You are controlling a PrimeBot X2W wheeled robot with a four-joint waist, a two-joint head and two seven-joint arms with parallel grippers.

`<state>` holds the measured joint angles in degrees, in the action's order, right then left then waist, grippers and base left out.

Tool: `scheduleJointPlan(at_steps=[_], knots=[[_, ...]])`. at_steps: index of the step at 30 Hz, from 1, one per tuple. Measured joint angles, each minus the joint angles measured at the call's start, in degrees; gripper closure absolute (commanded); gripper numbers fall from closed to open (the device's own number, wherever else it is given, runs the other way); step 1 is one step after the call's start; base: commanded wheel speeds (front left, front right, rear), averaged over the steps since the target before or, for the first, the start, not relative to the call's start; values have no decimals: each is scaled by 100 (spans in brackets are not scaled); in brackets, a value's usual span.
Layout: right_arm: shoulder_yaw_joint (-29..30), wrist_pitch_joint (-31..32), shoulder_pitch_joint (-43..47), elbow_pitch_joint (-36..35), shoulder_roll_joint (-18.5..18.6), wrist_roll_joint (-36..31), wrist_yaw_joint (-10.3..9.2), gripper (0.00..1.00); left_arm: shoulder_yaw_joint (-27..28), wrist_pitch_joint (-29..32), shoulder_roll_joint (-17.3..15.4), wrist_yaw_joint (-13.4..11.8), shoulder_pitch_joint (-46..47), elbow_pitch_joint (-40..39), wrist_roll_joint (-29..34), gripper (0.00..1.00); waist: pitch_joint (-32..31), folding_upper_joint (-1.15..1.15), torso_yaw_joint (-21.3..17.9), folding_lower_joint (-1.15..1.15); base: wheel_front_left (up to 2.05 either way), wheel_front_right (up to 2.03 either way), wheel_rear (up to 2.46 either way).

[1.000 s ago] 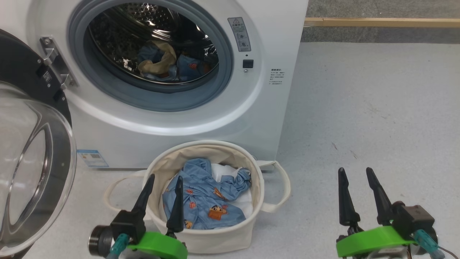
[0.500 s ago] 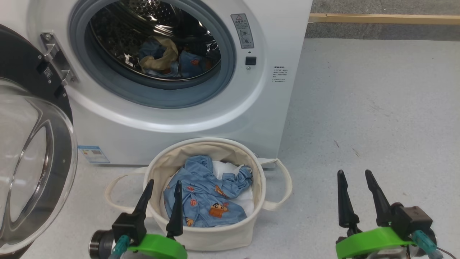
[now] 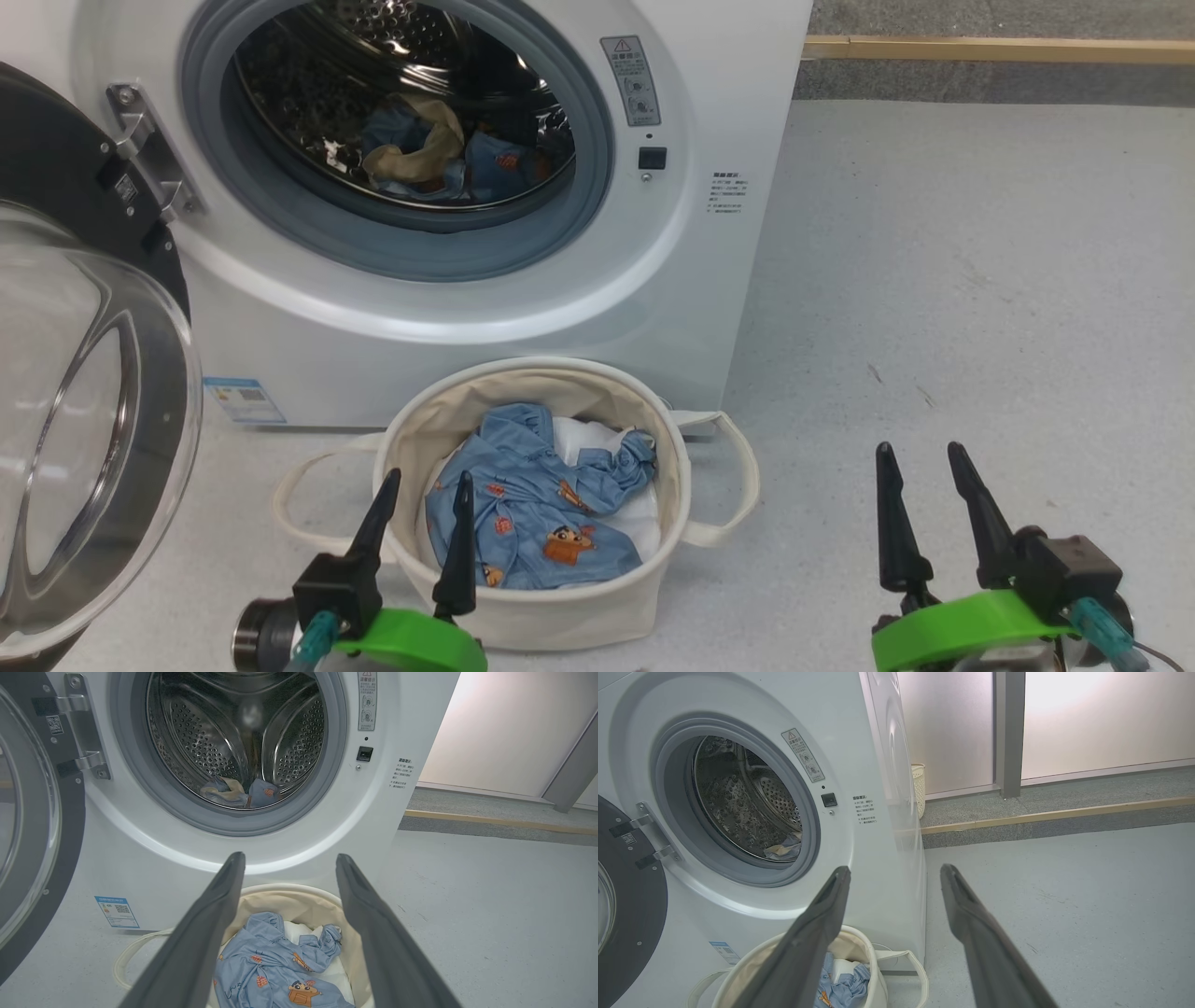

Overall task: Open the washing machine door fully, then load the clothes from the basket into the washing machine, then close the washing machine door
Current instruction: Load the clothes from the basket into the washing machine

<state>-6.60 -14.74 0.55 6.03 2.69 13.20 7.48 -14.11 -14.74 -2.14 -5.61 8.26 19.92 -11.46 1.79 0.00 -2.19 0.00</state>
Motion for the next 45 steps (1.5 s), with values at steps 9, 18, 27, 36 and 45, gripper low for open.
scheduleJointPlan(at_steps=[9, 18, 27, 36, 45], knots=[[0, 0, 0, 16, 0, 0, 0, 0, -3, 0, 0, -3, 0, 24, 0, 0, 7, 0, 4, 0, 0, 0, 0], [0, 0, 0, 34, 0, 0, 0, 0, -37, 0, 0, -43, 0, 57, 0, 0, 13, 0, 4, 0, 0, 0, 0], [2, 0, 0, 35, 0, -4, 0, 0, -49, 1, 0, -43, 0, 80, 0, 0, 31, 0, 2, 0, 0, 0, 0], [176, 0, -8, 77, -2, -274, 0, 0, -58, 1, -1, 18, 119, 578, -71, 0, 289, 0, 16, 0, 0, 0, 0], [176, 1, -382, -227, -2, -552, 0, 0, -86, 1, 4, 314, 1277, 1343, 187, 0, 1157, 0, 20, 0, 0, 0, 0]])
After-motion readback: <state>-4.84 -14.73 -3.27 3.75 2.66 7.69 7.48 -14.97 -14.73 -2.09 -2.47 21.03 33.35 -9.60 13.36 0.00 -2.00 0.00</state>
